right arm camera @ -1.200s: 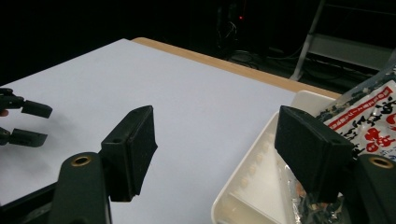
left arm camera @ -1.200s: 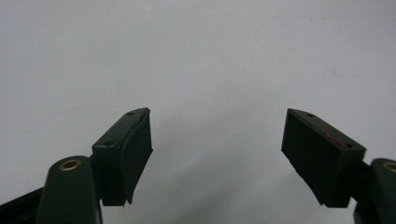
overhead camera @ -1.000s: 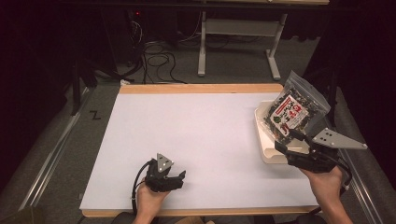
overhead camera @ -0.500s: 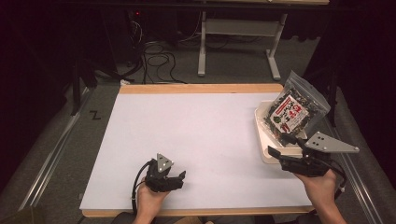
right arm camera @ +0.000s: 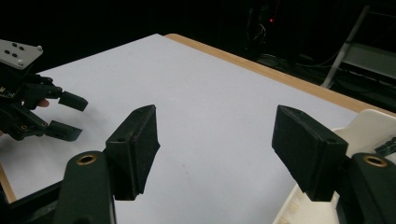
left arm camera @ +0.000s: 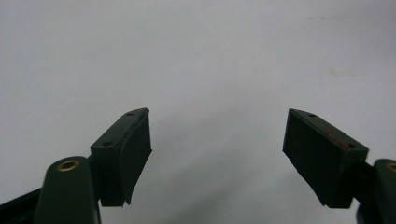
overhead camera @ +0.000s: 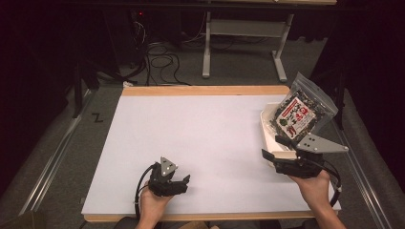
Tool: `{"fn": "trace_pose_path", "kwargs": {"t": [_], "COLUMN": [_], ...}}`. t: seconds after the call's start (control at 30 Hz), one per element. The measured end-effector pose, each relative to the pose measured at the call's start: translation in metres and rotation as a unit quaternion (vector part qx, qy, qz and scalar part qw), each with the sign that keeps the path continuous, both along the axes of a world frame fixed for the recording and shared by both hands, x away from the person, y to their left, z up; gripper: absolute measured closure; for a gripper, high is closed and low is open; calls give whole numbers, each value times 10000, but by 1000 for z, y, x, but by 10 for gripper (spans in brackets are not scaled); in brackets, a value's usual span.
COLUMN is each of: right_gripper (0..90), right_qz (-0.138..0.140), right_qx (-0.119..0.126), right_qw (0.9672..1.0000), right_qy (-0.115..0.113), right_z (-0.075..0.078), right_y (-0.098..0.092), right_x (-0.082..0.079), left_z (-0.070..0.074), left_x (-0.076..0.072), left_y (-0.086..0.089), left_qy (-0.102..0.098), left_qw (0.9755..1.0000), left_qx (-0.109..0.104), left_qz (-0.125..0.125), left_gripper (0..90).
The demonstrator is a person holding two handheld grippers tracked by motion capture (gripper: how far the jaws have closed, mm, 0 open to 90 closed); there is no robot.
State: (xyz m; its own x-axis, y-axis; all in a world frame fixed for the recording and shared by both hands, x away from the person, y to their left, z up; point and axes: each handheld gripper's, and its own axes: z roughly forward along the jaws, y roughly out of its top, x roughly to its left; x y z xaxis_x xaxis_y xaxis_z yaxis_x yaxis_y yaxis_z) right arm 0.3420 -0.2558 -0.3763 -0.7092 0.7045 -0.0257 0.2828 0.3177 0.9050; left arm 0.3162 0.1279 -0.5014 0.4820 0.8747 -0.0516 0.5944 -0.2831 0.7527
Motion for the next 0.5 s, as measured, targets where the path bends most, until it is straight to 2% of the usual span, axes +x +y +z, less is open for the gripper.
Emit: {"fn": "trace_pose_path", "kwargs": {"t": [0.1,0.33,0.5], "right_gripper": [321,323,325], "right_qz": [26,89,181], "right_qx": [-58,-28,-66], "right_qw": [10000,9999,9997], "right_qy": [32,57,143], "right_z": [-2,-6,-11], "right_y": [4,13,21], "right_x": [1,9,12], "left_z": [0,0,0], "left_x": [-1,0,0], "left_y": [0,-1,1], "left_qy": [-49,-67,-73], "left_qw": [10000,9999,9999], "left_qx": [44,95,90], "left_qz": [-4,-27,51], "left_gripper": [239,238,233]}}
